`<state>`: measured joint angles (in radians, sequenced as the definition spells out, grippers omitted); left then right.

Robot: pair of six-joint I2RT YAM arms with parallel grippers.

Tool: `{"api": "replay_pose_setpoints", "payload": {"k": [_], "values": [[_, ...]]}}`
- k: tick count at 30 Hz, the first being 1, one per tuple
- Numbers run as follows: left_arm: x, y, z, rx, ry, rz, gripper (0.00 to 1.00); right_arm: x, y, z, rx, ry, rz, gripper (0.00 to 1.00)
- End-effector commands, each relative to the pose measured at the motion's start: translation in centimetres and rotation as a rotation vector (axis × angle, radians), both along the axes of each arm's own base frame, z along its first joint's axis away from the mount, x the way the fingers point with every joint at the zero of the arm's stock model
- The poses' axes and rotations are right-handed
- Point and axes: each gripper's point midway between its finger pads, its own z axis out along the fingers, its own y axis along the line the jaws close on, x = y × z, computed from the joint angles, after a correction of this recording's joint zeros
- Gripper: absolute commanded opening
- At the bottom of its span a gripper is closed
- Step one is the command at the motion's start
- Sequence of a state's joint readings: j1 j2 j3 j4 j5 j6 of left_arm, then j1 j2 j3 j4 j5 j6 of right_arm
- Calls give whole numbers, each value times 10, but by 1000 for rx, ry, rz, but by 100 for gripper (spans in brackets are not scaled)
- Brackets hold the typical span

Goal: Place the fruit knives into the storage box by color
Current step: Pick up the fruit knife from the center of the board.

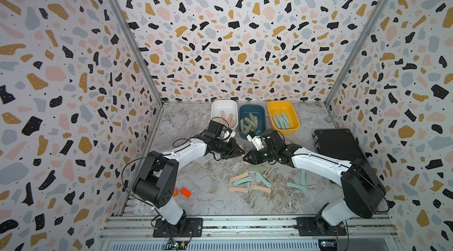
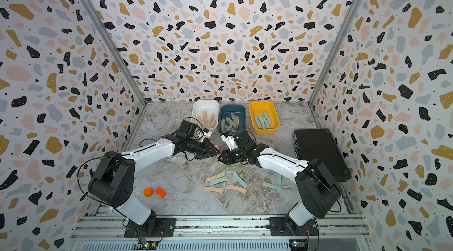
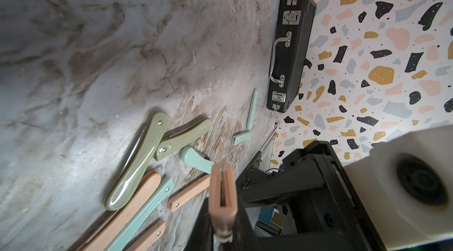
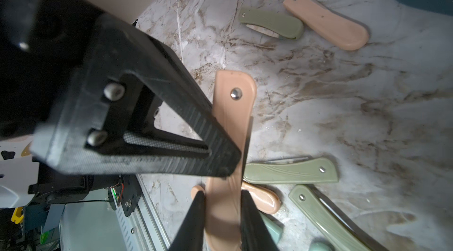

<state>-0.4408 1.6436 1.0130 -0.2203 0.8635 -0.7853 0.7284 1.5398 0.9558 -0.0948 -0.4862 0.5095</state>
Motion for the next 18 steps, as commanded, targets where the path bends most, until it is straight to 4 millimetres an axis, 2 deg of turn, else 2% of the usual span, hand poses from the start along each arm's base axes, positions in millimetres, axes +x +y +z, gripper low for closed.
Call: {"api": "replay_pose_setpoints", "payload": {"k": [1, 6, 8, 11, 14, 16, 18], "values": [[7, -9, 15, -45, -51, -29, 9, 2, 9, 18, 38, -29, 18, 18], [7, -10, 16, -52, -50, -34, 1, 2, 9, 17, 30, -30, 20, 20], [7, -10, 19, -54, -52, -37, 0, 1, 7, 16, 18, -32, 23, 26], [7, -3, 24, -32, -55, -32, 0, 1, -2, 14, -28, -58, 17, 50], [15, 16, 27, 51, -70, -10, 0, 4, -15, 10, -102, -93, 8, 76], [24, 35, 25, 154, -81, 7, 0, 6, -24, 6, -158, -114, -3, 89], [38, 53, 27, 257, -105, 24, 0, 8, -32, 2, -204, -120, -11, 94]]}}
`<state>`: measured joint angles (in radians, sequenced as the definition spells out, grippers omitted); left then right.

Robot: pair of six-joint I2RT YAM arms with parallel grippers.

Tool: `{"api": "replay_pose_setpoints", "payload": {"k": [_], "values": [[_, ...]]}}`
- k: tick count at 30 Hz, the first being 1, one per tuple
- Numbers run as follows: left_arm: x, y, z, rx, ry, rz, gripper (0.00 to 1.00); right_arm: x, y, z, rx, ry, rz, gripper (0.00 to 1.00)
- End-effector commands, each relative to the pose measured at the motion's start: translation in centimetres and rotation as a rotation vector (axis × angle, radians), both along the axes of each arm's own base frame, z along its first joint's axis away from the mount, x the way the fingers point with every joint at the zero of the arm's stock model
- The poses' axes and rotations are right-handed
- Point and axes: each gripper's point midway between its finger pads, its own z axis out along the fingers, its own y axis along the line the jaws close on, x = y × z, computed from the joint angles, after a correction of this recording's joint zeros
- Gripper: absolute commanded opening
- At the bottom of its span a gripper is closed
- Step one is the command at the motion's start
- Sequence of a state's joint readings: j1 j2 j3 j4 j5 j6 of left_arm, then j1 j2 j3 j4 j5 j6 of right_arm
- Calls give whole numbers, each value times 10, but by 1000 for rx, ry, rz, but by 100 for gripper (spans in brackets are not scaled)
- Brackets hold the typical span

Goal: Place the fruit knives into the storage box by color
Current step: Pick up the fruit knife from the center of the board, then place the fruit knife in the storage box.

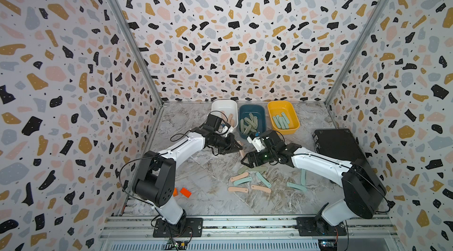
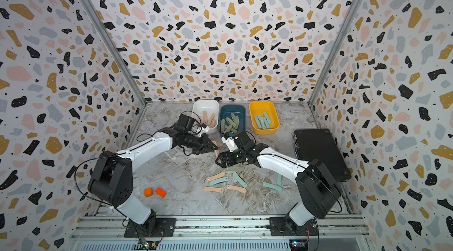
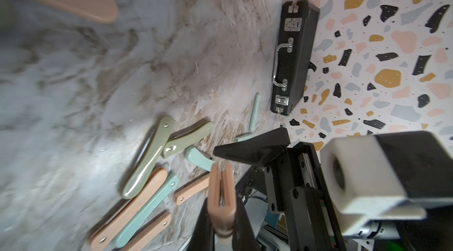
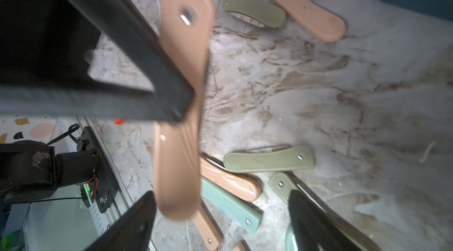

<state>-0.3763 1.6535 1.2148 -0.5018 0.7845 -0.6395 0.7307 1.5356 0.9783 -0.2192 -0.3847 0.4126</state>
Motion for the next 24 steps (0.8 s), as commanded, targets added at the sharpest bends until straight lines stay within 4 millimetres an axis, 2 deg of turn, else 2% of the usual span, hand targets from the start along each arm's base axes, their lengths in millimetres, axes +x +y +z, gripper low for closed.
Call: {"api": "replay_pose_setpoints", "payload": {"k": [1, 3, 8, 10, 14, 19, 24], "values": [[18, 37, 2, 198, -53, 12, 0, 6, -16, 15, -82, -70, -10, 96], [36, 51, 4, 268, -79, 44, 0, 6, -21, 14, -107, -67, -13, 98], [87, 68, 7, 325, -108, 77, 0, 11, -36, 9, -171, -58, -26, 100], [103, 69, 1, 330, -98, 63, 0, 15, -41, 10, -182, -58, -35, 100], [143, 68, 12, 214, -93, 67, 0, 19, -45, 13, -162, -50, -42, 100], [191, 71, 17, 191, -160, 115, 0, 23, -47, 17, -134, -40, -46, 100], [230, 68, -5, 165, -172, 135, 0, 28, -46, 20, -111, -42, -53, 100]]}}
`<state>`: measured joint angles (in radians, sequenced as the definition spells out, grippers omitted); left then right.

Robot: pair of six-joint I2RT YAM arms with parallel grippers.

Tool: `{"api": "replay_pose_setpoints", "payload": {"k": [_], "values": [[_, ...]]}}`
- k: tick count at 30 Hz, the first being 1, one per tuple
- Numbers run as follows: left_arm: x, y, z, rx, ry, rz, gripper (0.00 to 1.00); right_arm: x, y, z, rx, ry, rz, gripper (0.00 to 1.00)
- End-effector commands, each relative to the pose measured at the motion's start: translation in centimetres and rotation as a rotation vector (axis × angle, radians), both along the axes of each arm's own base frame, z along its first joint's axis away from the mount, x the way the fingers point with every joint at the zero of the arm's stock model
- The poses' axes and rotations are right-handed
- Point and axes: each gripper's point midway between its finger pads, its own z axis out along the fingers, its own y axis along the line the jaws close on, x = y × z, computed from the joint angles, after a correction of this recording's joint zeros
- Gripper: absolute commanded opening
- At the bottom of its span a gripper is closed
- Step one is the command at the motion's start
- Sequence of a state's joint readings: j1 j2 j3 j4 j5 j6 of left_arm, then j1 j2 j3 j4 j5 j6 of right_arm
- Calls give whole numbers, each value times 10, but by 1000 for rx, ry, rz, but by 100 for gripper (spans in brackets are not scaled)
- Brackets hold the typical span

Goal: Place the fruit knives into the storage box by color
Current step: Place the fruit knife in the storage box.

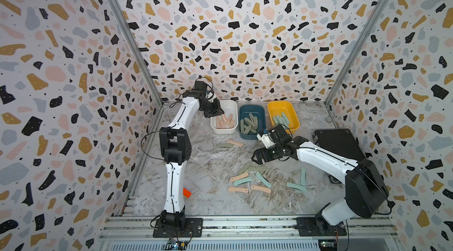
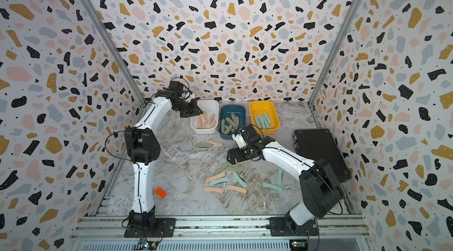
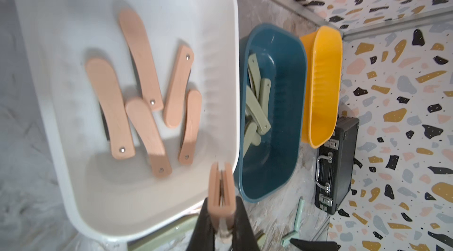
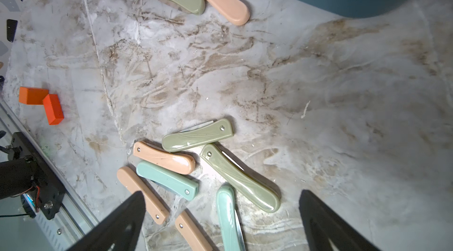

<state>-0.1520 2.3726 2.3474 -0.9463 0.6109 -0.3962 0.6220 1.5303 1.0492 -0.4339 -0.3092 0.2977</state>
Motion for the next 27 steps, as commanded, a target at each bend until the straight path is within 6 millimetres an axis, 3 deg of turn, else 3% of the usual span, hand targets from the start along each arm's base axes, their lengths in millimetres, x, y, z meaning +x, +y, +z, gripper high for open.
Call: {"api": "replay_pose_setpoints", "payload": {"k": [1, 7, 10, 14, 17, 20, 24, 27], "values": [[16, -9, -14, -63, 13, -11, 0, 6, 6, 27, 55, -48, 16, 100], [47, -16, -27, -122, -44, -4, 0, 14, 11, 31, 69, -64, 15, 100], [52, -14, -34, -118, -59, -6, 2, 16, 12, 27, 64, -61, 13, 98], [50, -10, -45, -89, -45, -7, 12, 21, 13, 22, 56, -64, 5, 91], [43, -10, -38, -94, -24, -5, 36, 28, 15, 17, 44, -67, 0, 85], [31, -11, -13, -130, 4, 25, 63, 38, 18, 9, 15, -82, 7, 77], [-1, -14, 32, -179, 17, 71, 81, 57, 21, -5, -61, -119, 26, 69], [-33, -12, 49, -124, 4, 74, 92, 68, 30, -13, -103, -144, 55, 66]]}}
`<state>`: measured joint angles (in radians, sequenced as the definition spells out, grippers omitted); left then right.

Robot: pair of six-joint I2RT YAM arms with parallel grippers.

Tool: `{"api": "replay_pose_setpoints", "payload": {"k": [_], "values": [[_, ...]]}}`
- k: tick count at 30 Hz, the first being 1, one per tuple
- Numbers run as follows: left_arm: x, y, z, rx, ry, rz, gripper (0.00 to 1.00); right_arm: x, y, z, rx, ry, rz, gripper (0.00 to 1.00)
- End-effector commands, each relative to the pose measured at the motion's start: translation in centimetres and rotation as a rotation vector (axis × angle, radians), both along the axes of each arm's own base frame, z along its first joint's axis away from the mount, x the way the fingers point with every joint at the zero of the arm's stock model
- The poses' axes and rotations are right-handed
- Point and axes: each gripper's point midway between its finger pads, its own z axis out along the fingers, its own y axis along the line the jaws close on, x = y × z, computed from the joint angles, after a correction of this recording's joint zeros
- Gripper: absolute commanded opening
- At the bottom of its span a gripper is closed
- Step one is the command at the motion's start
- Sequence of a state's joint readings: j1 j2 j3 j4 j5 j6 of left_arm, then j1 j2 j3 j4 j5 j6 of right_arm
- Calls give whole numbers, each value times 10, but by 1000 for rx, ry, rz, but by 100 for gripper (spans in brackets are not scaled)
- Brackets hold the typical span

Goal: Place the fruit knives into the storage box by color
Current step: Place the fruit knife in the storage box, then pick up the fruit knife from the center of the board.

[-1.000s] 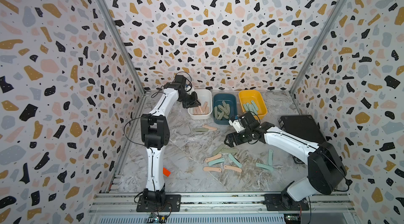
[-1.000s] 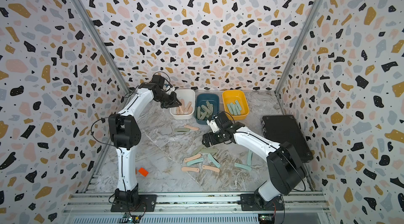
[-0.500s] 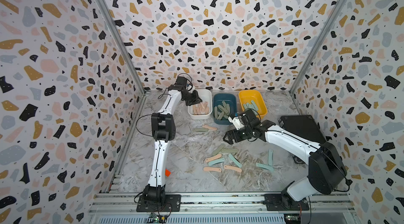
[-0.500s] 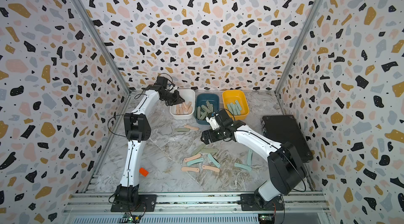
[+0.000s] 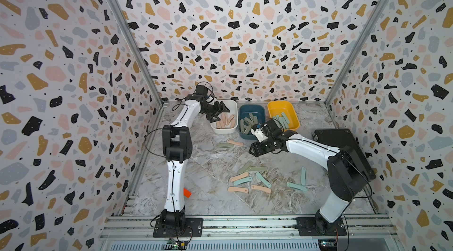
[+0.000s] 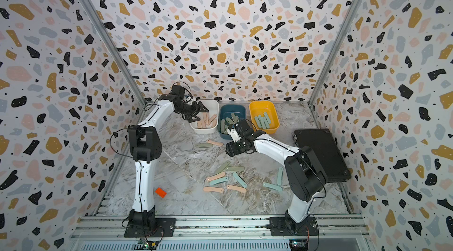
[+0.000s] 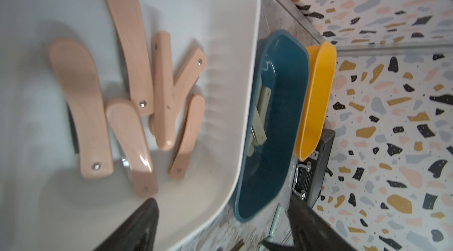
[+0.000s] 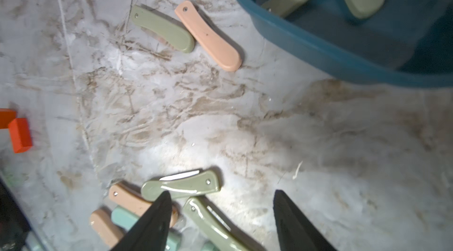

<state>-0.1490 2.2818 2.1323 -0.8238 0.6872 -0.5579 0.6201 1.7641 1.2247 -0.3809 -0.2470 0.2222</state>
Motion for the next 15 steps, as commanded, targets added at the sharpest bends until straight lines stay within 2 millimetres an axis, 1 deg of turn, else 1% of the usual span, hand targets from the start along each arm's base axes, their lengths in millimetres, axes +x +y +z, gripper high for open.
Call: {"api": "replay_pose_setpoints", "payload": {"k": [1, 3, 5, 7, 9, 12, 15], "values": [[-26, -4, 58, 10, -110, -1, 94, 16, 9, 6, -53, -85, 41, 65], [-45, 0, 58, 27, -98, -1, 98, 20, 15, -1, -88, -100, 62, 65], [-65, 5, 51, 42, -78, -2, 100, 25, 19, -8, -119, -112, 76, 65], [-83, 8, 45, 49, -70, -1, 99, 31, 24, -15, -141, -116, 89, 65], [-99, 11, 40, 48, -55, -5, 99, 37, 29, -17, -153, -120, 102, 65], [-120, 15, 34, 54, -38, -14, 99, 43, 34, -23, -170, -121, 121, 66], [-135, 17, 28, 58, -25, -20, 99, 47, 40, -31, -181, -113, 138, 67]]}}
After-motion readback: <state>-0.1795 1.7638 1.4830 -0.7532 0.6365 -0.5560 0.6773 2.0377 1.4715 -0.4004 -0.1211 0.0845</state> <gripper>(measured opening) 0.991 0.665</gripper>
